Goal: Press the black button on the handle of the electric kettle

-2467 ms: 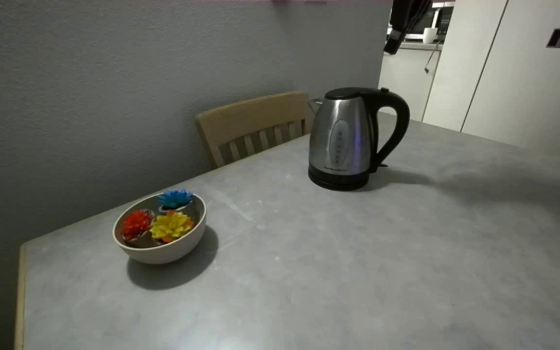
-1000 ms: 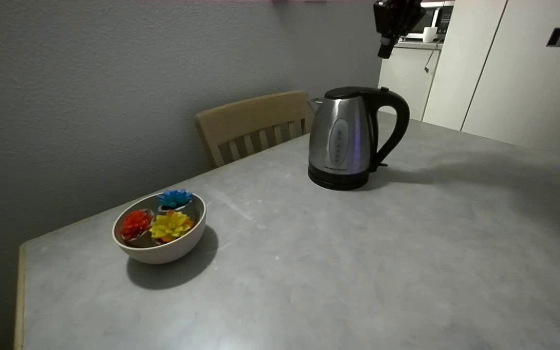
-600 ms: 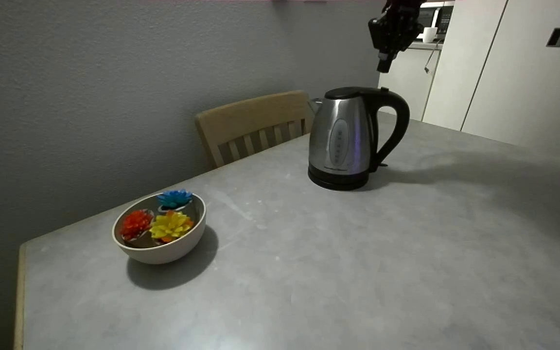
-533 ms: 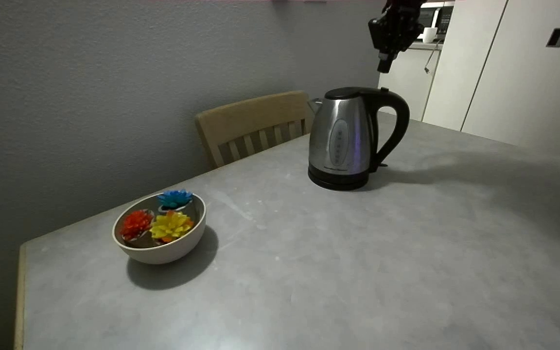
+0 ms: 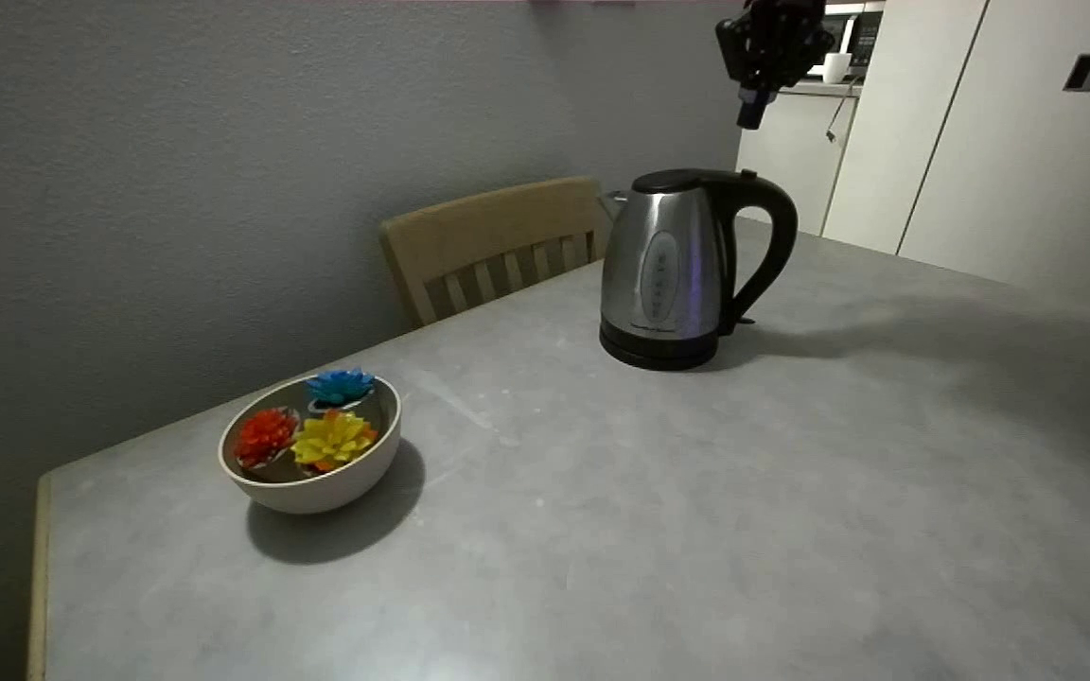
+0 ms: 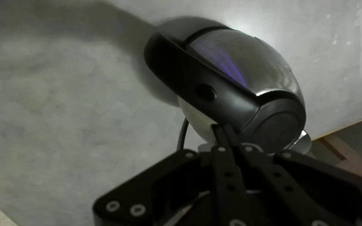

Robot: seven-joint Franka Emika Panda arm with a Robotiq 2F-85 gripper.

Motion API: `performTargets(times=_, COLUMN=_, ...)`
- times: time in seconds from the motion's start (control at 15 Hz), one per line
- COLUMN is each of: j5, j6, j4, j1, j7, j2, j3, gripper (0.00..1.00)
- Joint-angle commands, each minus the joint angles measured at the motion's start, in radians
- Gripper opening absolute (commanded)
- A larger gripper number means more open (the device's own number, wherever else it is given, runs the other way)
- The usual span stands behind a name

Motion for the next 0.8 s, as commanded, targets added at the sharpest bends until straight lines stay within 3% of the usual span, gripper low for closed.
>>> performTargets(times=0.0, j5=-0.009, j6=-0.067, j4=0.030, j1=-0.004, j7=0.046, j2=0.033, j3=-0.003, gripper=0.00)
performTargets(times=0.73, j5=0.001, j6=-0.231, j4=0.170, j1=-0.005, j7=0.052, j2=0.201, j3=0.008, gripper=0.00)
